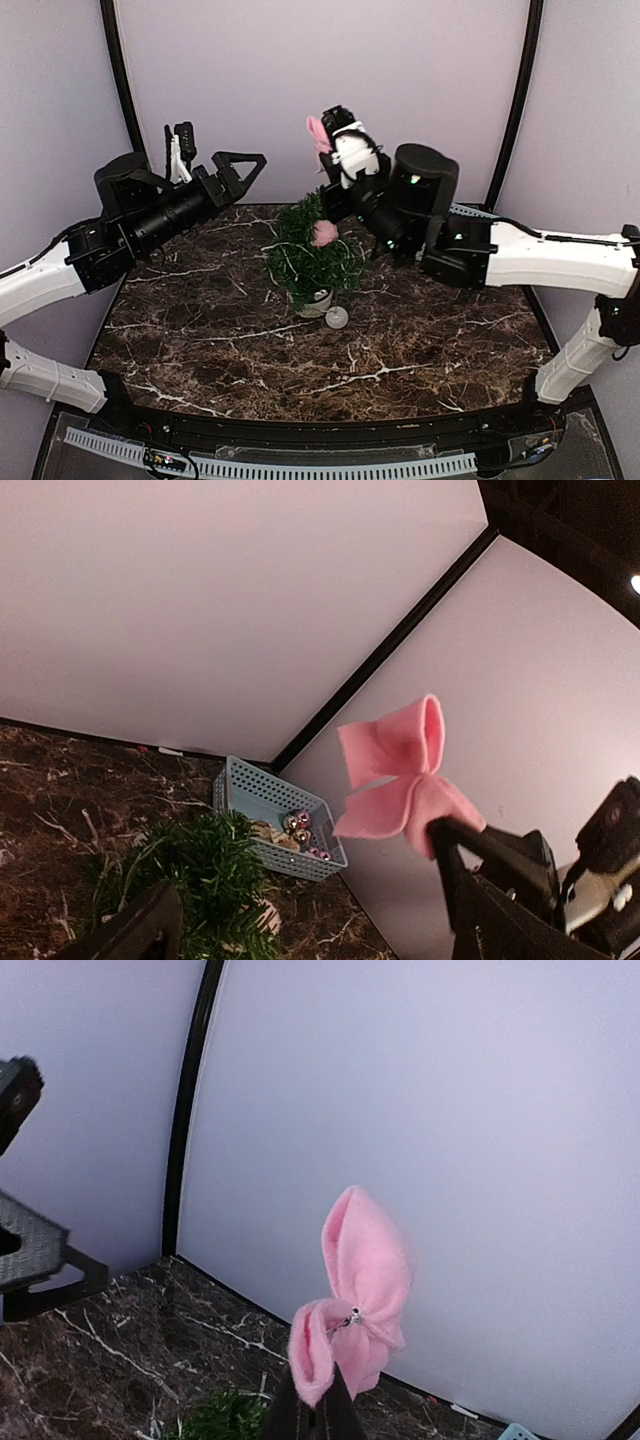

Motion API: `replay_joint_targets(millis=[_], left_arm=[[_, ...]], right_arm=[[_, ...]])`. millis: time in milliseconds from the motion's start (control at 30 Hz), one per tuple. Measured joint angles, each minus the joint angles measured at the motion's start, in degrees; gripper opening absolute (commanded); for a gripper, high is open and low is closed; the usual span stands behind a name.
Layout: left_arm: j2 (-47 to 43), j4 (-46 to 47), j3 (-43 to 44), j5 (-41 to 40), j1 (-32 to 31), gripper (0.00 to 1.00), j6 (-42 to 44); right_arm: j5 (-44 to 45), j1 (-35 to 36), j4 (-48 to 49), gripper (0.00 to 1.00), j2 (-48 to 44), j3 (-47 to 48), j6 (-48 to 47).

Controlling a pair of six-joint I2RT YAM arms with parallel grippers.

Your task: Decorate the small christmas tree

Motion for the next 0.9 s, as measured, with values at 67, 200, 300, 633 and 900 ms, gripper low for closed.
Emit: replay_joint_targets(millis=[67, 200, 300, 633, 900], left_arm=[[-2.7, -2.0, 0.1, -1.4, 0.0, 0.99, 3.0], [-6.4, -6.4, 1.6, -1.8, 1.0, 0.99, 9.4], [-6.5, -10.2, 3.5, 1.9, 3.9, 0.99, 13.3], [0.2, -13.6, 4.2, 30.5, 14.2, 0.99, 21.8], [2.6, -11.4, 4.2, 46.5, 17.0, 0.97, 28.1]], right_arm=[[-5.1, -3.8, -3.5, 0.0, -5.4, -0.7, 6.5], [-19.0, -11.6, -9.0, 0.0, -13.1, -0.8, 19.1], [-30.3, -15.4, -12.0, 0.0, -15.0, -0.8, 27.0], [-54.8, -16.0, -14.8, 0.0, -11.8, -3.9, 39.9], [-62.9, -16.0, -12.9, 0.0, -8.3, -4.2, 45.5]])
